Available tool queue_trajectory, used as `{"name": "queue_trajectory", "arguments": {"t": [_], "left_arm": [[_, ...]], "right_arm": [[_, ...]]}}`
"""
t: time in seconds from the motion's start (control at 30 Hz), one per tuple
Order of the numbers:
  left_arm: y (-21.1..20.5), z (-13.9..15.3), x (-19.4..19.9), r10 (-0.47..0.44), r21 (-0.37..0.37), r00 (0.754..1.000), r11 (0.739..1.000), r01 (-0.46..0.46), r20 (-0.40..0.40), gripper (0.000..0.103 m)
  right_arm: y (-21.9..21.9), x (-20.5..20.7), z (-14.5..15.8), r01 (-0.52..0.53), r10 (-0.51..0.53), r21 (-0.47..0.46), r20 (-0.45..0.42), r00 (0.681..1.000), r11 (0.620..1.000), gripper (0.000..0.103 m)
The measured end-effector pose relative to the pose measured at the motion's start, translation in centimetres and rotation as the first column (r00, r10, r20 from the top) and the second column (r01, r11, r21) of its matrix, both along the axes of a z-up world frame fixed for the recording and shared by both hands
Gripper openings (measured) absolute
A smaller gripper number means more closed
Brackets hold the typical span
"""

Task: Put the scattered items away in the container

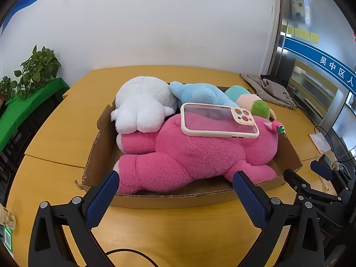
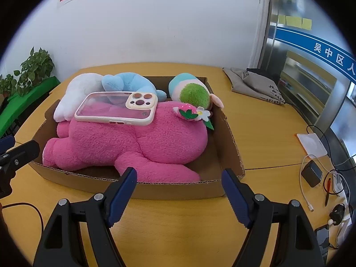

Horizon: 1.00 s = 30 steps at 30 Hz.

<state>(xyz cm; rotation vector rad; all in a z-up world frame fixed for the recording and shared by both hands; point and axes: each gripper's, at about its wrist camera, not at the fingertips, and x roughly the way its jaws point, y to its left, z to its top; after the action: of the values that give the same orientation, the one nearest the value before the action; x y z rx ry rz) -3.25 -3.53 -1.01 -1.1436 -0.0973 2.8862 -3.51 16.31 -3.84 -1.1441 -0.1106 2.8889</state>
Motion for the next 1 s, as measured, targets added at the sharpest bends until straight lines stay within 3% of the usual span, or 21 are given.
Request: {"name": "queue_trajectory", "arguments": {"t": [0.63,1.0], "left_arm": [[0.21,-0.02,0.06,0.007,-0.008,1.0,1.0,-0.007,0.003,0.103],[0.26,0.05,0.53,-0.011,0.047,1.0,0.999,0.01,0.01,0.103]], "right_arm": [[0.11,-0.03,-0.19,-0.004,0.004,-0.006,0.002,1.0,1.0,0.079],[0.12,-0.17,-0.17,-0.005,0.005,-0.001,0.001,1.0,1.0,0.079]]}}
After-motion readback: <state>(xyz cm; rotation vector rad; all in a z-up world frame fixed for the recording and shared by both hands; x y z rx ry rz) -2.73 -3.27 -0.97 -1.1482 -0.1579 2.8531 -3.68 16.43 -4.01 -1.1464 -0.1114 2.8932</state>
